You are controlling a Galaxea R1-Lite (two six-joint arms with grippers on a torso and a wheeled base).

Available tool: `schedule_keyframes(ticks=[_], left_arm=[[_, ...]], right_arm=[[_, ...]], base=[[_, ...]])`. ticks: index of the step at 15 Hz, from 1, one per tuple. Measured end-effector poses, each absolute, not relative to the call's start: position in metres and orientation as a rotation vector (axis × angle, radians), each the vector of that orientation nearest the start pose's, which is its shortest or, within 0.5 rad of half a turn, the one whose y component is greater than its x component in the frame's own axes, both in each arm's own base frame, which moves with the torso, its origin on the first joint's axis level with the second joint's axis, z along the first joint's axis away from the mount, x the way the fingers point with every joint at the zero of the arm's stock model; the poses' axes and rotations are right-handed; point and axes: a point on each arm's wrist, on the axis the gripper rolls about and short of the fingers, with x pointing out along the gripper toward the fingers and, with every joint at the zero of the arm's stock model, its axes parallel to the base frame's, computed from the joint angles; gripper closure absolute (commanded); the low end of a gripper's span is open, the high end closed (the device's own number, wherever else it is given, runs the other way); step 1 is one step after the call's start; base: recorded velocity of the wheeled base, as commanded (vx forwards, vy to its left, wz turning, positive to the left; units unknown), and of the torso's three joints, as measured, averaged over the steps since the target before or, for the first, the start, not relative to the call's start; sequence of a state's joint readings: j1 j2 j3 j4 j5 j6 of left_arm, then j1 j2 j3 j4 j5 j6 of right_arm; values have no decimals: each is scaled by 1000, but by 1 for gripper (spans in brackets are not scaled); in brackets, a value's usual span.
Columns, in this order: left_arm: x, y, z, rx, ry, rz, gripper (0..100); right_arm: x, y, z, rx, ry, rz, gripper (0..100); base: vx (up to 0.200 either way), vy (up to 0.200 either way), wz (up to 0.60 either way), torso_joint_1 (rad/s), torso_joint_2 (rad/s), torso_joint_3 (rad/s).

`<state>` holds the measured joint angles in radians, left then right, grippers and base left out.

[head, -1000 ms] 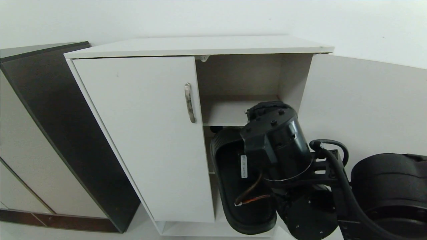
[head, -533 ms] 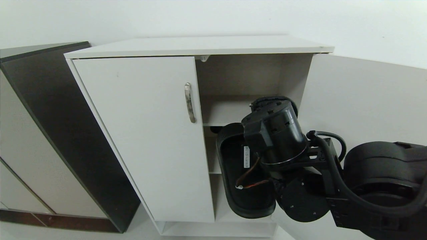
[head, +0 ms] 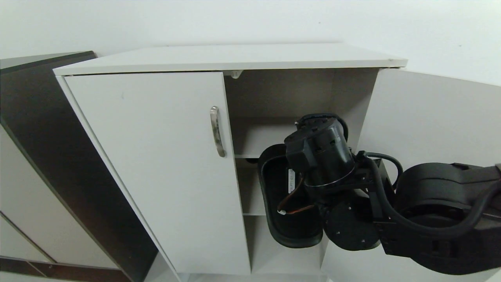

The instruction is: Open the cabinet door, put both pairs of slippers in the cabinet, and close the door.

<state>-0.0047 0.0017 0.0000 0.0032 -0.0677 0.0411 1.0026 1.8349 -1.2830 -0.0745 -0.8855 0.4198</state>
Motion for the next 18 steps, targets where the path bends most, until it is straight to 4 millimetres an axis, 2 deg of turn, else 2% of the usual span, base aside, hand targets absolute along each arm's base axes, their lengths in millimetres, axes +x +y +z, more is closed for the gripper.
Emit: schedule_keyframes(ticks=[4,9,15,18], left_arm=[[-23,-1,75,41,4,-72,100],[-23,-1,75,41,3,-72,100],[-23,-1,75,41,3,-72,100],[-23,-1,75,41,3,-72,100]], right_arm=[[205,289,222,26,287,57,100],[215,295,222,28,283,49,100],[254,302,222,27,274,37,100],[280,300,224,44,255,-7,100]], base=[[200,0,0,2,0,1],[0,0,0,0,0,0],[0,0,0,0,0,0],[0,0,0,0,0,0]])
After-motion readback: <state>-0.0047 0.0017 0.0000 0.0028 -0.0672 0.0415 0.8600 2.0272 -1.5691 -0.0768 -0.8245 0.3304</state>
